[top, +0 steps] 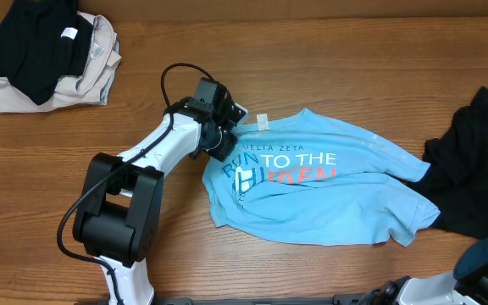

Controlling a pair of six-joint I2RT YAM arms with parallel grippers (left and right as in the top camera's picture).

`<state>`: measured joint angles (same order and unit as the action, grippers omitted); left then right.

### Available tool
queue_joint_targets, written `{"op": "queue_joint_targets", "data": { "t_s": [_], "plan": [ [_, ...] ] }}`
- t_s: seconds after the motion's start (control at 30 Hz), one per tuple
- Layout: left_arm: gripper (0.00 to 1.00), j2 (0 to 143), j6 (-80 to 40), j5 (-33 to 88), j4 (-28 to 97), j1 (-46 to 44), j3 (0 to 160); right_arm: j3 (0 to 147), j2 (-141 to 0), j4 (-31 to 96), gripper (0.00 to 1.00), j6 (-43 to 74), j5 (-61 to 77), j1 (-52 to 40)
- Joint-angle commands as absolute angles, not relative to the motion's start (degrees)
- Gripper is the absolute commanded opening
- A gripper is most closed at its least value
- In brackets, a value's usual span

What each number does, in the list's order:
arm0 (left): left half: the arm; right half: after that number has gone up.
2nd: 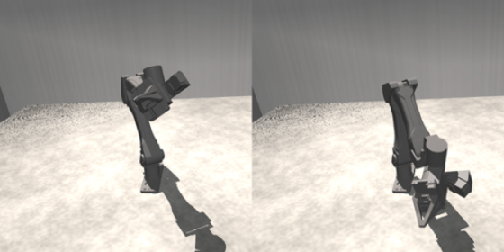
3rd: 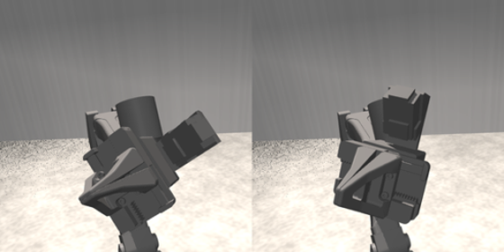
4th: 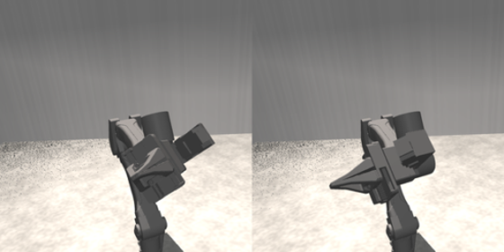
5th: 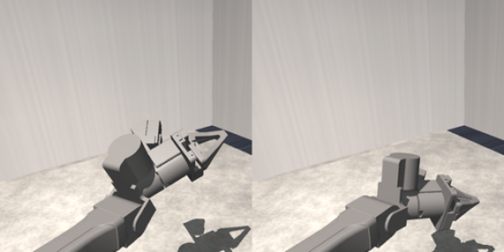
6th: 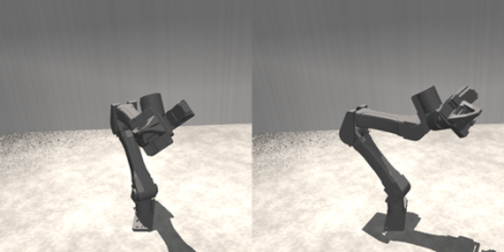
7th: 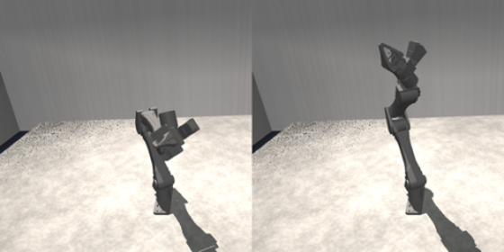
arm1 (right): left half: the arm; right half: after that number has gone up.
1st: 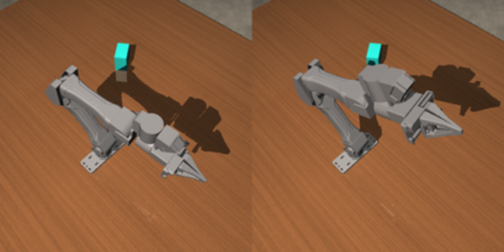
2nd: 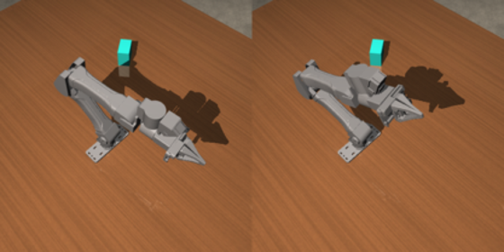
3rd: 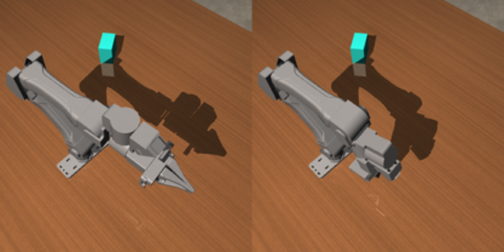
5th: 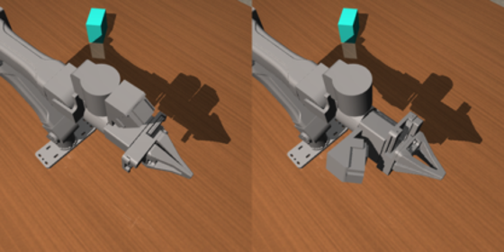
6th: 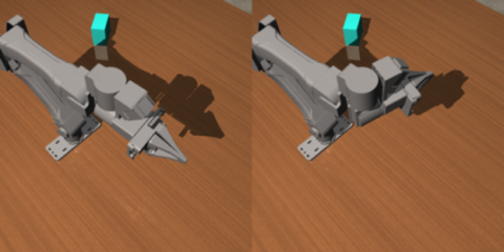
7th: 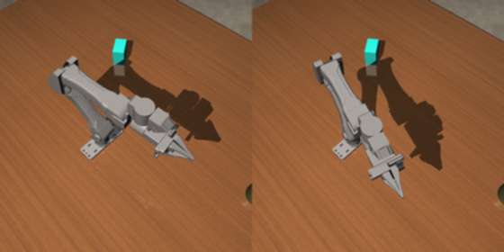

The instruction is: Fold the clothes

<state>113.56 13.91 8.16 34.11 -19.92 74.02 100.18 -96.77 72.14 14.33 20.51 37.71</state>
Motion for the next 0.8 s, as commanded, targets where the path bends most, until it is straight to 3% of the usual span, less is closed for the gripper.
{"op": "queue_joint_targets", "data": {
  "t_s": [0.0,0.33,0.6,0.77],
  "plan": [
    [0.14,115.3,8.6,1.3,34.0,-20.6,75.2,101.3,-95.7,72.5,0.80,13.0,21.0,34.7],
    [0.11,120.0,-2.5,-12.3,36.2,-17.6,75.2,101.3,-95.7,73.3,0.82,13.1,19.8,26.9],
    [0.11,120.0,-4.5,-9.7,42.1,-2.8,79.2,101.2,-96.1,75.4,0.87,13.1,13.9,20.9],
    [0.17,120.0,-4.3,-6.0,44.8,4.8,82.7,101.1,-97.6,76.5,0.87,13.1,13.5,18.0]
  ]
}}
